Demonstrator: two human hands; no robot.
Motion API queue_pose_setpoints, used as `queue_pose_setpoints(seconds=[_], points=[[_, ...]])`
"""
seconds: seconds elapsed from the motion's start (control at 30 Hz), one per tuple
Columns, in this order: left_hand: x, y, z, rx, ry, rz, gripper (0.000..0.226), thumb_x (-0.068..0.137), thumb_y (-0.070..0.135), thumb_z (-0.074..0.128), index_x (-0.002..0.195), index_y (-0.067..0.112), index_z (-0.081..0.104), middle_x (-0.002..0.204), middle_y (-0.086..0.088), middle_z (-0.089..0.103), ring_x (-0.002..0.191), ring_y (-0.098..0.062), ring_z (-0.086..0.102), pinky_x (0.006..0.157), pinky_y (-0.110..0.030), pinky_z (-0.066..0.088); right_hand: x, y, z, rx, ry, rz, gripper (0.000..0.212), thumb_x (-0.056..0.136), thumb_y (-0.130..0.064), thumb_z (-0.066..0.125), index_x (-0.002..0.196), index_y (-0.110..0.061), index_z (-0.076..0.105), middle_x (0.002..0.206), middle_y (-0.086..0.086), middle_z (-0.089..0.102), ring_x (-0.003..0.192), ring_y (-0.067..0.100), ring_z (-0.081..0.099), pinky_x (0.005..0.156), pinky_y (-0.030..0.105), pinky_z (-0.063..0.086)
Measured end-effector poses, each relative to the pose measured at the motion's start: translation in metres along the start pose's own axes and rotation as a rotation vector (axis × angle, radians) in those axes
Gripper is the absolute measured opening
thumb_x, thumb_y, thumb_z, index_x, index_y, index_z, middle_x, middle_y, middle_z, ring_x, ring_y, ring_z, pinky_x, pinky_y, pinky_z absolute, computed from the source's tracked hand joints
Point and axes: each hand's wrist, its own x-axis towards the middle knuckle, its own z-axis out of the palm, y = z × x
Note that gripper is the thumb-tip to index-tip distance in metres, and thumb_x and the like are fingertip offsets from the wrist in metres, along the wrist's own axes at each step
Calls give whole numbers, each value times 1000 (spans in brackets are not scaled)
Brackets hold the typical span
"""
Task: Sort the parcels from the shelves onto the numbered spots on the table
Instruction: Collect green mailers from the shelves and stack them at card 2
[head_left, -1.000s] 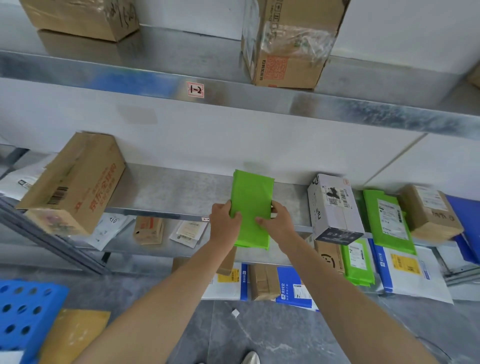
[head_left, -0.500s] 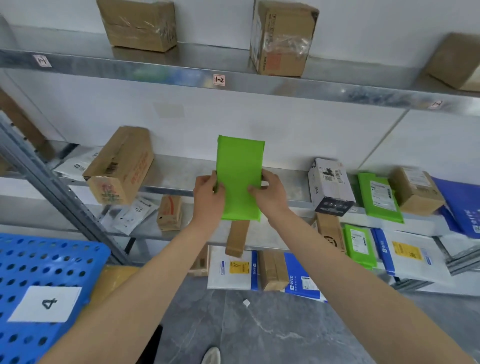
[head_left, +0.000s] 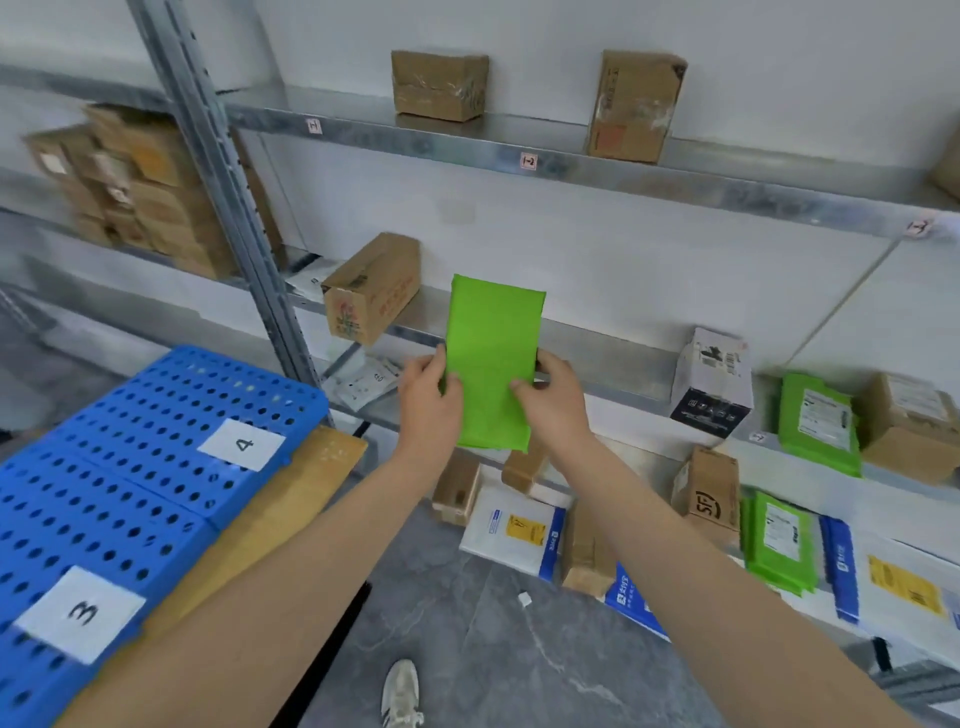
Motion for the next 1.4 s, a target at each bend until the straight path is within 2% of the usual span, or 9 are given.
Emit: queue_pose_setpoints(seconds=[0.07, 0.23, 0.47, 0.63, 0.77, 0.9, 0.97, 1.27, 1.4], points=[[-7, -1, -23, 15, 47, -9, 34, 96, 5, 47, 129, -1, 55, 107, -3, 41, 97, -14, 44, 72, -2, 32, -10, -12, 14, 11, -53, -19, 46, 88, -11, 62, 133, -17, 52, 130, 6, 50, 108, 23, 58, 96, 40, 49], [-18, -9, -82, -14, 190, -61, 35, 97, 8, 47, 132, 8, 55, 109, -1, 41, 104, -20, 46, 89, -27, 40, -31, -45, 59, 44, -140, -113, 42, 86, -8, 64, 127, -16, 57, 127, 6, 56, 109, 21, 58, 96, 38, 48], [-34, -53, -172, -23, 402, -134, 39, 99, 12, 46, 138, 10, 49, 116, -7, 45, 98, -17, 46, 72, -13, 34, -62, -87, 149, 14, -340, -244, 42, 85, -8, 64, 126, -16, 57, 119, -4, 54, 111, 20, 56, 97, 42, 48], [-60, -101, -270, 23, 622, -256, 38, 99, 10, 46, 137, 8, 50, 107, -3, 43, 78, -5, 43, 62, -2, 36, -104, -124, 255, -70, -572, -362, 43, 83, -9, 65, 125, -14, 58, 121, 6, 57, 105, 19, 56, 90, 30, 46], [-90, -143, -358, 87, 788, -367, 37, 96, 2, 46, 132, 2, 54, 103, -7, 42, 80, -14, 42, 60, -6, 32, -157, -159, 346, -45, -752, -420, 48, 82, -5, 66, 129, -10, 56, 124, 8, 55, 95, 13, 52, 87, 24, 41], [-120, -181, -433, 79, 918, -465, 37, 98, 4, 45, 134, 7, 52, 105, -6, 41, 67, -6, 42, 52, -8, 38, -213, -187, 429, -50, -915, -453, 49, 85, -5, 64, 133, -10, 52, 131, 8, 50, 114, 22, 53, 99, 36, 43], [-133, -201, -466, 92, 966, -510, 38, 98, 5, 45, 136, 6, 50, 108, -7, 42, 65, -4, 41, 50, -6, 38, -236, -197, 468, -74, -976, -484, 48, 87, -8, 63, 134, -11, 51, 130, 8, 48, 114, 24, 53, 96, 32, 44], [-148, -302, -573, 180, 948, -696, 38, 100, 12, 43, 138, 7, 47, 115, -4, 44, 64, -9, 42, 48, -12, 39, -295, -204, 616, -162, -1132, -435, 48, 95, -13, 56, 141, -17, 44, 138, 3, 41, 96, 15, 51, 80, 29, 47], [-146, -345, -579, 209, 871, -856, 40, 101, 13, 40, 139, 2, 43, 121, -7, 44, 74, -13, 48, 67, -23, 48, -302, -178, 664, -278, -1135, -375, 48, 95, -14, 55, 142, -19, 43, 144, 2, 39, 96, 14, 53, 75, 29, 49]])
